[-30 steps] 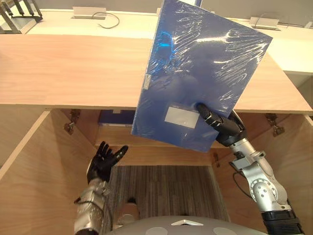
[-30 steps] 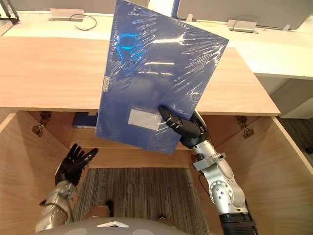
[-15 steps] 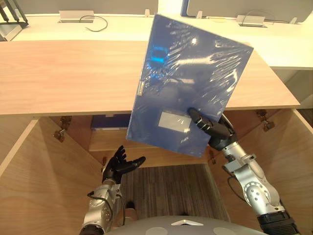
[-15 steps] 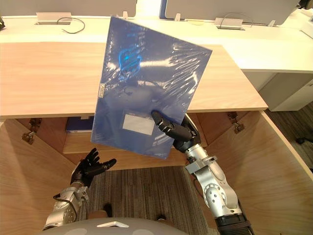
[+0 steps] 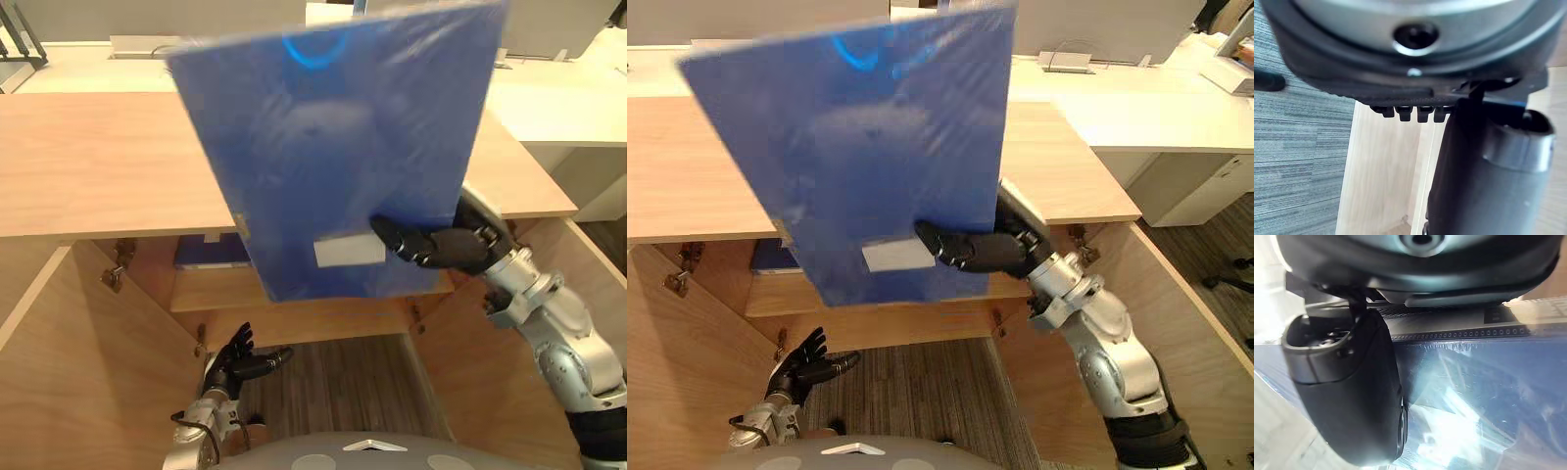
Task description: Walk over to the cabinet, pick up the folder, carry it to the office cabinet, place the folder inside the office cabinet, then close the office cabinet door
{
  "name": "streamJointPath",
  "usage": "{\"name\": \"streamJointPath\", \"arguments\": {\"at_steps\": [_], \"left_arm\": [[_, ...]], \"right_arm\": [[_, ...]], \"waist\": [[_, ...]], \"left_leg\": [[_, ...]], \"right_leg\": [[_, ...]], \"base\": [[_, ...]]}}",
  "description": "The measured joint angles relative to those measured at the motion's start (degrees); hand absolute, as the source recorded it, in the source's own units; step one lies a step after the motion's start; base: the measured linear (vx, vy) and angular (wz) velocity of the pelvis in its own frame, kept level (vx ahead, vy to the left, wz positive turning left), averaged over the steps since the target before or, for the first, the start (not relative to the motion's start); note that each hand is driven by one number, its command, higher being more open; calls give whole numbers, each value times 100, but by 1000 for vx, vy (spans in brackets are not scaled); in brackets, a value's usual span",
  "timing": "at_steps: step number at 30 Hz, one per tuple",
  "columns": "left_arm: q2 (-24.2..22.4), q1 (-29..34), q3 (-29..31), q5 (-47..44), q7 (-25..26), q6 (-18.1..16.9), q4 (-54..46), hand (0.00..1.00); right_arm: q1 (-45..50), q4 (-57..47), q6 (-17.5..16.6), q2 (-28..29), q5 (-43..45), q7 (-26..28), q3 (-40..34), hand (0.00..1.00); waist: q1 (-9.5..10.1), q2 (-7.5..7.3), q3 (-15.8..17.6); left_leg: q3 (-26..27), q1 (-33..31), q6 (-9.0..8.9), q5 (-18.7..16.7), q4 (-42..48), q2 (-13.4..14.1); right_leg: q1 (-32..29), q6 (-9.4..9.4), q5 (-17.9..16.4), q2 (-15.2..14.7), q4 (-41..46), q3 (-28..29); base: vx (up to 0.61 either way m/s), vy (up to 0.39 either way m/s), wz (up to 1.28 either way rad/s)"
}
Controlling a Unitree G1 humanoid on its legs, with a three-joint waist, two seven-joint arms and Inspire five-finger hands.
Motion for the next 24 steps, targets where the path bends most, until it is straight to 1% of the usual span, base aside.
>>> {"name": "streamJointPath", "arguments": {"at_steps": [3,5,8,14,21,24], "left_arm": [[-16,-1,1,-1,-14,-1,75,100],[-37,-1,-2,-4,-31,-1,83,100],[-50,-3,-7,-4,-95,-1,98,100],[-83,-6,-56,-2,-142,-1,153,100],[-76,-11,-243,39,-182,-1,156,100],[-75,-9,-280,87,-222,-1,156,100]], "right_arm": [[-280,-105,-137,-35,37,85,-87,0],[-372,-163,-150,-191,45,115,-86,0],[-398,-233,-153,-693,60,371,-74,0],[-396,-233,-150,-891,157,600,134,0],[-322,-231,-49,-894,157,751,594,0],[-122,-228,-30,-894,155,822,679,0]], "waist": [[-4,-8,-45],[-3,-1,-47],[-2,3,-49],[-13,32,-54],[-2,76,-43],[9,78,-42]], "left_leg": [[2,19,-4,-7,24,4],[5,17,-4,-26,68,9],[14,17,-9,-44,115,22],[15,5,-2,-111,274,45],[12,4,8,-173,406,50],[11,6,9,-173,421,51]], "right_leg": [[18,0,0,-1,15,6],[21,-1,-1,-2,33,15],[17,-6,-6,-2,67,40],[58,-8,-7,3,89,53],[98,-8,-8,-6,124,72],[99,-11,-11,-8,145,76]], "base": [[-11,2,0],[-17,6,-1],[-10,4,-1],[-3,0,-1],[0,0,0],[0,0,0]]}}
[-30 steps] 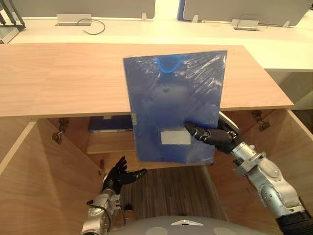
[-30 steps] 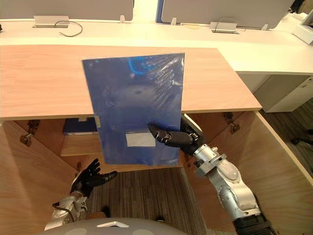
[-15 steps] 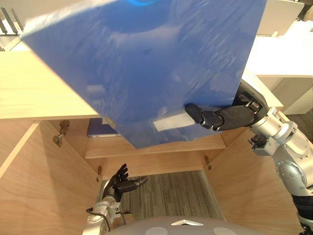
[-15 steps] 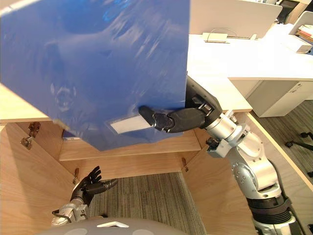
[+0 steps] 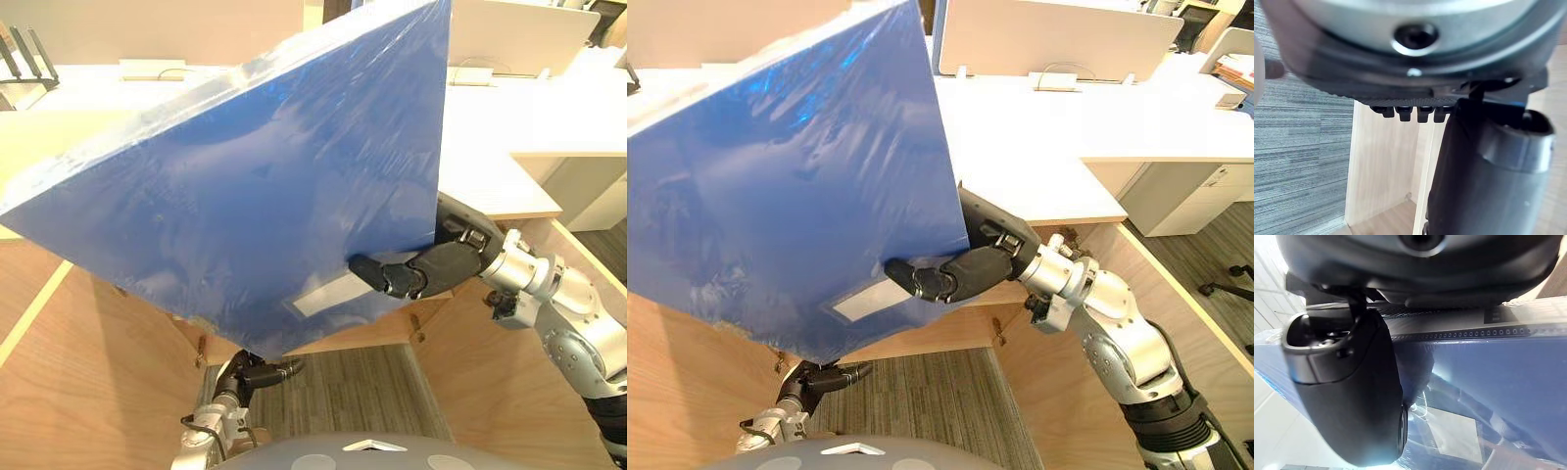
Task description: Walk over to the cabinet, pick up the folder, carry it to the office cabinet, place the folder inside the office cabinet, then close the office cabinet door
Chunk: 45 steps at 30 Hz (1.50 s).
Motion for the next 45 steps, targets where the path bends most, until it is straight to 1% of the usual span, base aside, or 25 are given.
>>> {"name": "streamJointPath", "arguments": {"at_steps": [5,7,8,11,17,18,20,24,28,29,31,32,34,36,39,40,42,45], "left_arm": [[8,8,-33,23,-81,1,-1,100],[26,-3,-125,24,-101,0,-2,100],[28,2,-178,24,-112,1,-1,100],[17,7,-243,25,-129,5,-7,100],[47,8,-240,24,-128,9,-102,100],[40,5,-242,24,-133,10,-143,100],[42,2,-243,24,-135,10,-157,100],[54,4,-243,24,-135,12,-247,100],[109,-35,-369,9,-145,12,-398,100],[160,-34,-451,-4,-194,13,-469,100],[182,-31,-508,-6,-226,13,-529,100],[219,-40,-621,-21,-250,14,-599,100],[221,-66,-628,-29,-296,14,-613,100],[225,-66,-680,-34,-304,15,-618,100],[228,-74,-742,-35,-308,14,-634,100],[230,-71,-744,-35,-308,14,-634,100],[229,-81,-755,-35,-305,14,-635,100],[244,-164,-795,-49,-290,12,-636,100]], "right_arm": [[332,162,126,-21,-182,43,292,0],[455,326,191,-36,-204,48,373,0],[483,469,207,-39,-321,40,439,0],[661,674,216,-46,-586,15,498,0],[833,812,225,-46,-868,22,525,0],[892,916,225,-43,-889,25,534,0],[894,1056,226,-43,-1090,16,550,0],[905,1201,226,-42,-1402,-21,552,0],[943,1198,224,-43,-1472,1,574,0],[932,1197,223,-43,-1489,3,592,0],[932,1196,223,-43,-1513,5,604,0],[902,1196,223,-47,-1530,8,645,0],[849,1193,223,-48,-1530,7,690,0],[840,1177,221,-91,-1543,4,798,0],[828,1074,205,-280,-1619,17,937,0],[827,1034,194,-285,-1780,22,979,0],[820,1020,188,-336,-1795,25,1053,0],[698,920,147,-488,-1969,19,1127,0]], "waist": [[-10,42,31],[-6,58,78],[-11,92,153],[-8,118,204],[-13,162,274],[-9,165,277],[-9,172,295],[-15,179,396],[-15,204,469],[-13,199,567],[-11,194,637],[-11,208,690],[-12,211,779],[-10,207,889],[-2,234,915],[-1,228,925],[2,220,936],[-3,193,1064]], "left_leg": [[2,11,10,-32,85,12],[-5,18,20,-60,154,18],[-5,22,26,-115,260,30],[-1,20,-4,-195,287,10],[9,-103,10,-272,435,33],[9,-154,34,-264,505,53],[11,-189,33,-307,580,88],[12,-184,40,-404,703,98],[17,-382,38,-570,1010,163],[20,-397,35,-636,1137,196],[22,-425,40,-694,1253,196],[12,-566,48,-773,1454,204],[10,-606,39,-821,1573,208],[-8,-632,41,-933,1778,210],[-22,-815,33,-1059,2027,292],[-25,-878,25,-1093,2110,298],[-33,-968,18,-1144,2245,305],[-46,-999,16,-1230,2442,306]], "right_leg": [[6,-11,-27,-8,78,28],[1,-5,-79,-24,177,32],[-6,-17,-150,-39,276,52],[-29,-4,-219,-89,379,59],[-143,2,-255,-97,451,76],[-171,35,-238,-90,462,77],[-210,43,-256,-88,552,99],[-250,55,-374,-91,720,167],[-582,49,-664,-122,1250,245],[-658,39,-788,-151,1491,267],[-745,44,-906,-182,1719,300],[-944,42,-1052,-214,2041,357],[-1037,36,-1140,-245,2242,387],[-1116,33,-1323,-305,2577,411],[-1322,13,-1463,-307,2874,459],[-1392,12,-1508,-303,2969,475],[-1509,-2,-1581,-315,3153,505],[-1601,-3,-1749,-392,3489,539]], "base": [[-21,7,-1],[-32,12,0],[-63,25,-2],[-49,23,0],[0,0,0],[42,7,-3],[40,9,-5],[10,13,-4],[-17,11,-3],[-21,13,-4],[-29,13,-3],[-36,13,-3],[-36,16,-3],[-66,8,1],[-55,-6,-3],[-47,-9,-5],[-18,-4,-1],[-29,-11,2]]}}
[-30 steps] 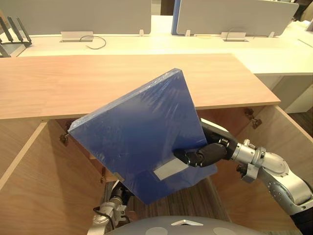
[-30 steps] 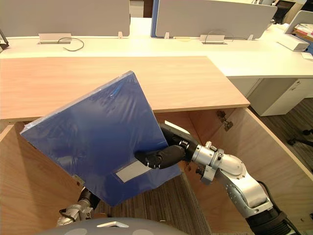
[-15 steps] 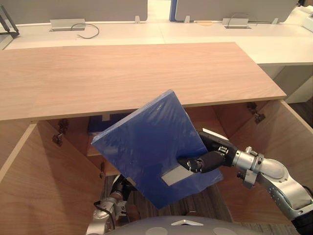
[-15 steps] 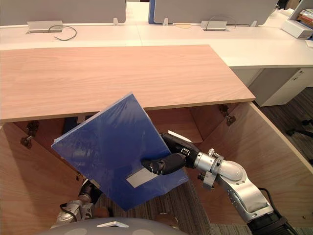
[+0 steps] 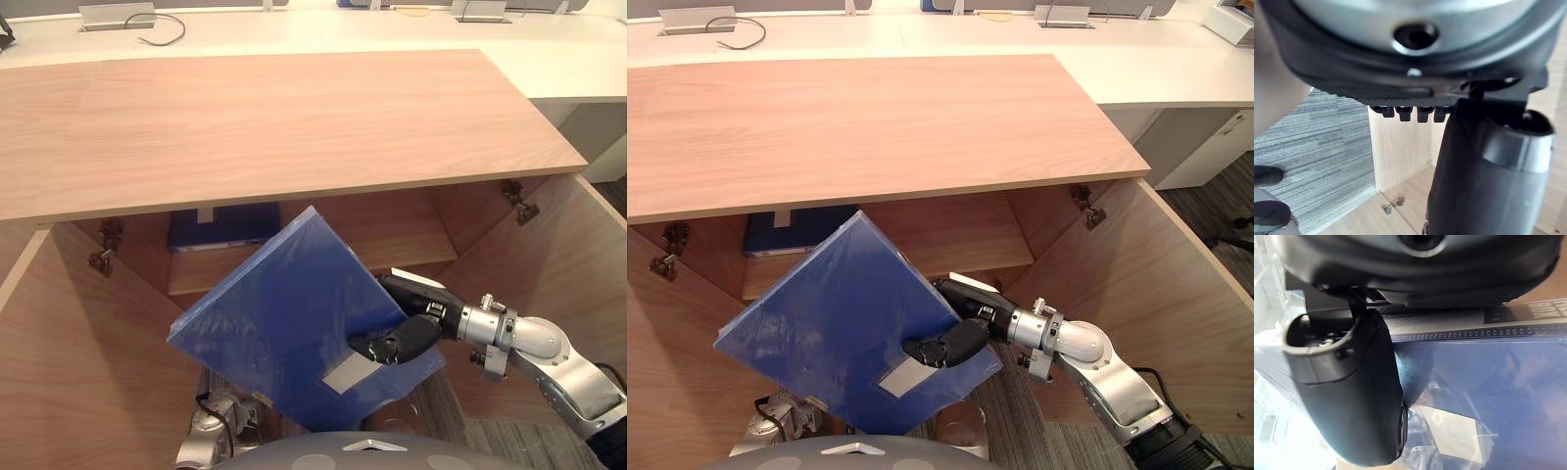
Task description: Walk over to the cabinet, pick up the folder, carry it to the office cabinet, place the folder inside the office cabinet, then close the office cabinet door
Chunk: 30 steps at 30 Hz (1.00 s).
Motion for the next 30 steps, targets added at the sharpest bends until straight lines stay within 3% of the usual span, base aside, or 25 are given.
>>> {"name": "streamJointPath", "arguments": {"at_steps": [11,21,30], "left_arm": [[37,-111,-60,-58,108,-16,-180,100],[47,-244,-62,-207,135,-17,-335,100],[81,-258,-38,-388,184,-10,-406,100]], "right_arm": [[-293,-20,-123,-147,-247,-25,326,0],[-401,350,-126,-120,-409,-259,314,0],[-385,1073,-107,737,-437,-401,115,0]], "waist": [[102,-50,349],[130,-24,592],[128,-51,660]], "left_leg": [[-156,-479,-66,-382,930,98],[-291,-951,-64,-566,1512,107],[-284,-1132,-58,-575,1528,99]], "right_leg": [[-499,-75,-528,-56,1097,87],[-925,-98,-760,-126,1703,128],[-1131,-107,-780,-176,1750,143]], "base": [[-32,-2,1],[-35,7,3],[3,2,0]]}}
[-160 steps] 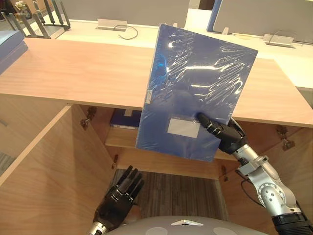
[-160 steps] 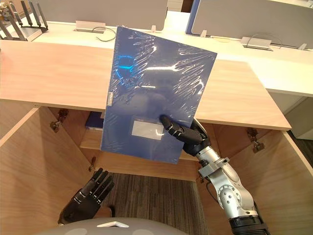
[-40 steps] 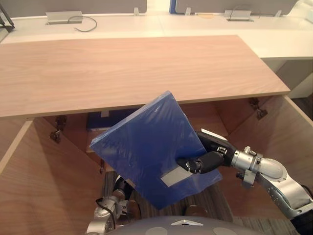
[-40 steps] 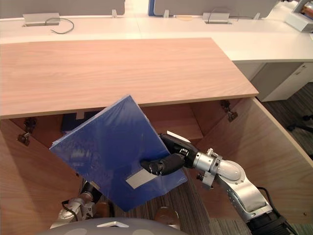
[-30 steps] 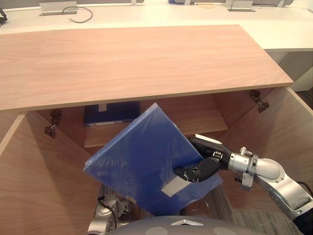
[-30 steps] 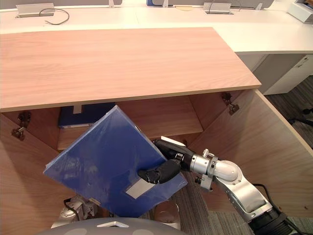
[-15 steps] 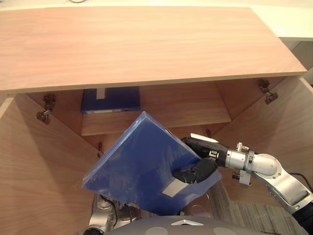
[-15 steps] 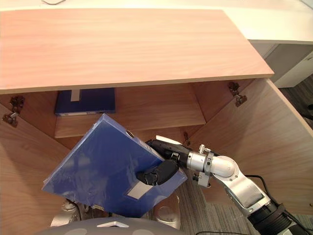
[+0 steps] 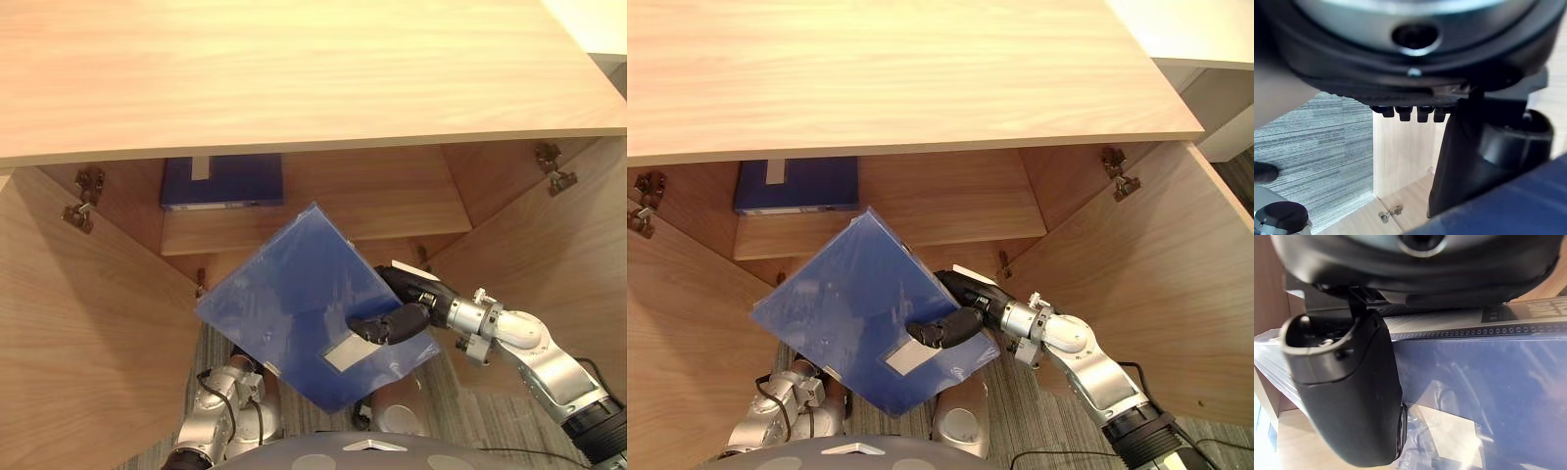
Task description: Walk over to the cabinet, pick up the folder, carry it to the office cabinet, place the folder inside the office cabinet, then close the office cabinet door
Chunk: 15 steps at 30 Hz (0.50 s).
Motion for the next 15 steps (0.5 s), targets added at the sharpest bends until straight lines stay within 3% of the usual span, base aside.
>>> {"name": "streamJointPath", "arguments": {"at_steps": [15], "left_arm": [[15,-273,236,-290,168,38,-216,100]], "right_arm": [[-35,974,55,1089,229,-106,-431,0]], "waist": [[-64,32,278]], "left_leg": [[5,-66,8,-9,-34,-5]], "right_leg": [[-85,18,10,35,-32,14]], "base": [[19,1,-1]]}}
